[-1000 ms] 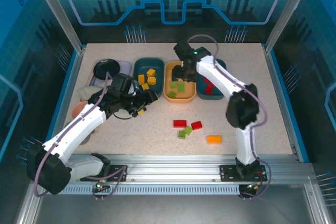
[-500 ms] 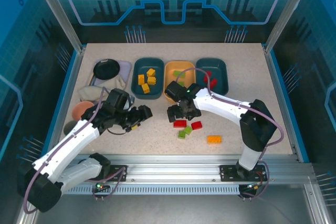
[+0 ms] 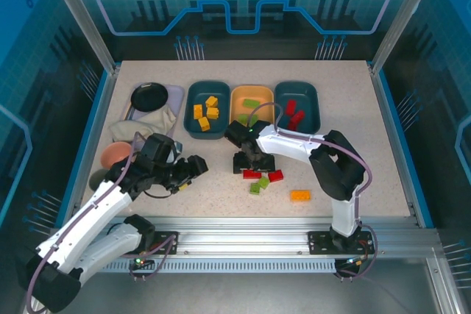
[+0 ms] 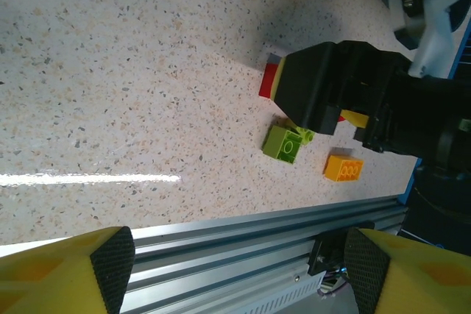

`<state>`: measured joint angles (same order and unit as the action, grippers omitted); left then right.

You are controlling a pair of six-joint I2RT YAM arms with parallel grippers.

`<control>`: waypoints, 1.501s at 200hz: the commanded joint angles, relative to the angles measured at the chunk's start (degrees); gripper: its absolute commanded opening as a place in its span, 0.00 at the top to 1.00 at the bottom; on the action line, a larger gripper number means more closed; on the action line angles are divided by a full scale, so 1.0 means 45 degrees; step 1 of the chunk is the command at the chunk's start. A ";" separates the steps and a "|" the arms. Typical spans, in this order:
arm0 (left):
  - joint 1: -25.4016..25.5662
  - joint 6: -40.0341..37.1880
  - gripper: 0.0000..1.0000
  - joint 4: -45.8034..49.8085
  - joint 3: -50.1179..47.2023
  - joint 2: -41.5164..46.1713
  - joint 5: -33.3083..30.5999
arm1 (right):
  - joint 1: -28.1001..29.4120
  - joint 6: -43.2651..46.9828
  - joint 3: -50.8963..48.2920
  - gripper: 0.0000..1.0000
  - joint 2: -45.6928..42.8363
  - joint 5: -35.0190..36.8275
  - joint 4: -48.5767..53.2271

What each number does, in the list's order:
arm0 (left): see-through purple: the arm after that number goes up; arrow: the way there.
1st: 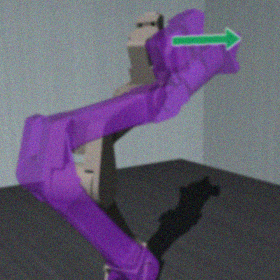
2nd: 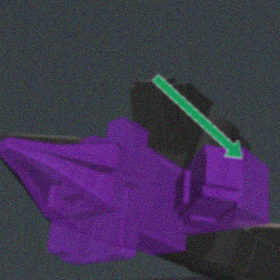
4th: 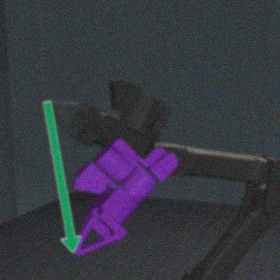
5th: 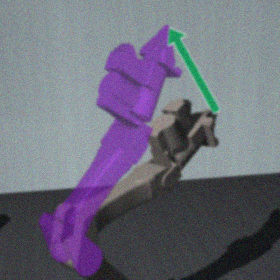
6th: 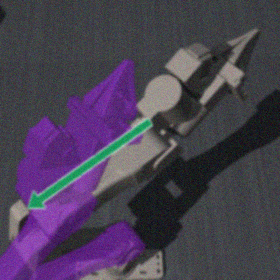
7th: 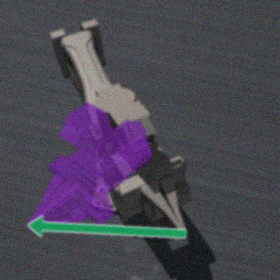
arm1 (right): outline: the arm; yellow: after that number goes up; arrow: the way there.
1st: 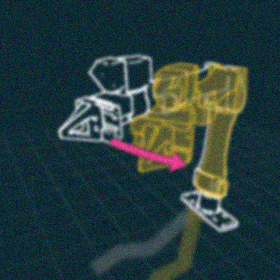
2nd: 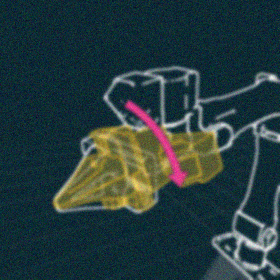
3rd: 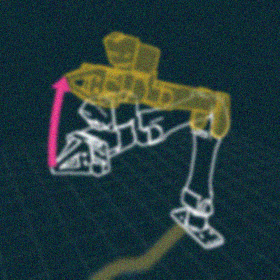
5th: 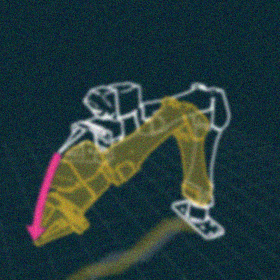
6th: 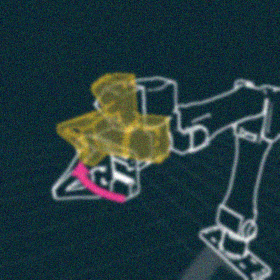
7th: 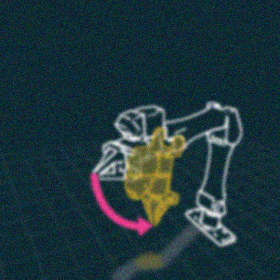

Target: Sort the legos into containers by color

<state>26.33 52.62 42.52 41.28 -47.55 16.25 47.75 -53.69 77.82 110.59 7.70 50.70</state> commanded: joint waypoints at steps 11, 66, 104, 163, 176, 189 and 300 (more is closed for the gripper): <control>0.0107 0.0281 0.22 0.0473 -0.0390 0.0468 -0.0137 | 0.0128 -0.0637 0.0236 0.15 0.0517 -0.0342 -0.0145; 0.0106 0.0249 0.22 0.0347 -0.0424 0.0460 -0.0110 | 0.0053 -0.0666 0.0209 0.34 0.0953 -0.0416 -0.0288; 0.0107 0.0273 0.22 0.0118 -0.0213 0.0267 -0.0071 | 0.0034 -0.0474 0.0428 0.46 0.0210 0.0231 0.0043; 0.0439 -0.0473 0.22 -0.0497 0.2512 -0.2044 0.0017 | -0.1798 0.1969 0.1706 0.47 -0.2847 0.2776 0.1860; 0.0591 -0.0559 0.22 -0.0781 0.3136 -0.2766 -0.0017 | -0.2706 0.2728 0.1811 0.47 -0.3038 0.3136 0.1985; 0.0747 -0.0593 0.22 -0.1103 0.3713 -0.3566 -0.0019 | -0.3746 0.3070 0.1812 0.48 -0.3105 0.3062 0.1963; 0.1945 -0.0965 0.22 -0.2633 0.6147 -0.7643 0.0178 | -0.7878 -0.5618 0.4033 0.51 -0.0361 0.1210 0.0017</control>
<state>34.52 50.41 32.18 66.52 -80.60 16.32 13.34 -66.30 88.66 104.20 13.04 51.64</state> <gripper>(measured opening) 0.777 0.634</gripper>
